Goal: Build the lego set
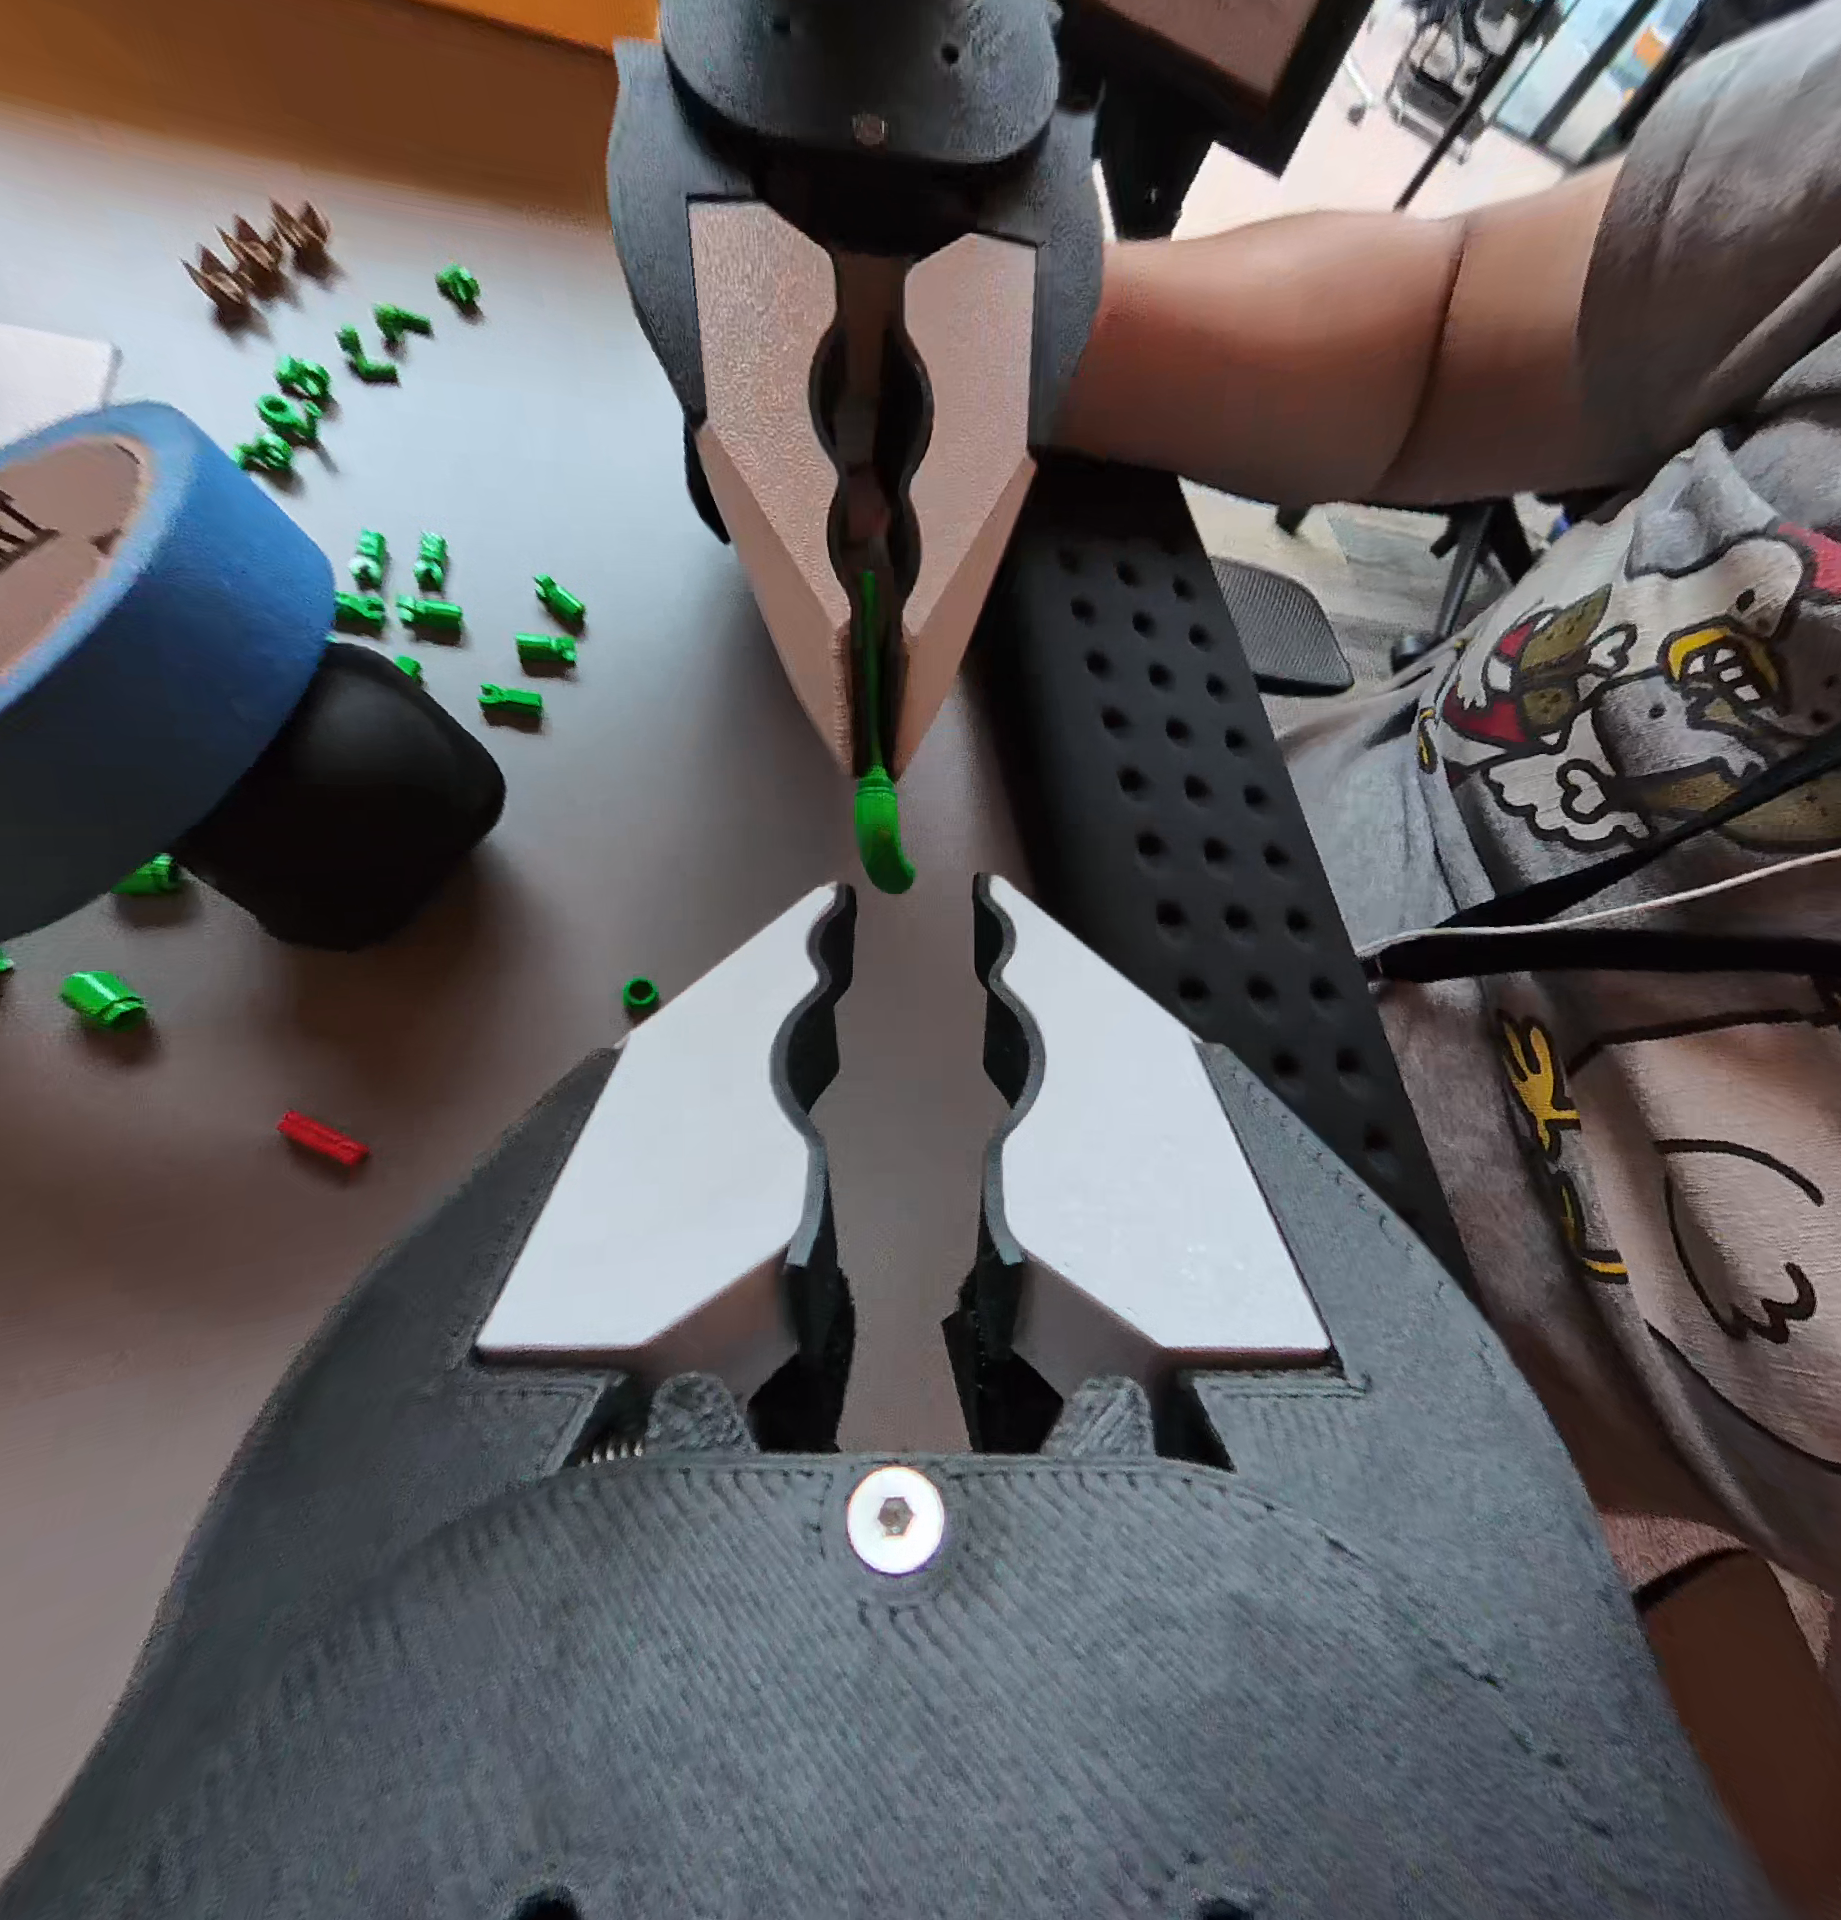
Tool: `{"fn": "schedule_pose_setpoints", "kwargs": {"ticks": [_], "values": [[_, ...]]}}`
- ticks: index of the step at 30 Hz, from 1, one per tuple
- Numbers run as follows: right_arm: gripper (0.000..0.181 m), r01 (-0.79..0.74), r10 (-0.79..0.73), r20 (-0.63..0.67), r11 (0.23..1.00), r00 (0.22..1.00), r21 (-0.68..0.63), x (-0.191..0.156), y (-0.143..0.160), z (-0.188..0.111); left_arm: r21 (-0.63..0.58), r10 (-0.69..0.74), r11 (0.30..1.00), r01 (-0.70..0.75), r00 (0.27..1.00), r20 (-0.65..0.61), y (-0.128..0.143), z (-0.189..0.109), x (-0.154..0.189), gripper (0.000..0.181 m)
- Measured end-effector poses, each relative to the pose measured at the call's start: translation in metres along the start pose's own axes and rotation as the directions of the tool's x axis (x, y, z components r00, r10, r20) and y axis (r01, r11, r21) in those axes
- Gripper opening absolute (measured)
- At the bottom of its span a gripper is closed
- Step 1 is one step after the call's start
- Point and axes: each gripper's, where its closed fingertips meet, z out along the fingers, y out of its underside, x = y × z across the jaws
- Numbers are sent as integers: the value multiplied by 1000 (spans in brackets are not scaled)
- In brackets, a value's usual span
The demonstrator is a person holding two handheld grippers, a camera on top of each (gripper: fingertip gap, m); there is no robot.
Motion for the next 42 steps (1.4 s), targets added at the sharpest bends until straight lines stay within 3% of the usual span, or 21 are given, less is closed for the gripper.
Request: {"fn": "schedule_pose_setpoints", "kwargs": {"ticks": [5,11,17,27,42], "values": [[1,-147,141,69,985,988,90,3,-12,-9,144,-64,987,72,996,-58,-22,-12,3,20],[1,-234,221,119,966,968,107,4,-14,-12,151,-95,983,103,994,-58,-22,-9,-1,9],[1,-203,192,106,974,976,105,3,-15,-11,147,-125,979,138,987,-98,-21,-3,-1,8],[1,4,-9,34,992,999,129,-2,-20,-10,193,-177,958,212,966,-186,-27,-5,2,6],[1,75,-76,0,988,997,135,-5,-20,-6,158,-78,983,90,994,-81,-26,-5,3,5]]}}
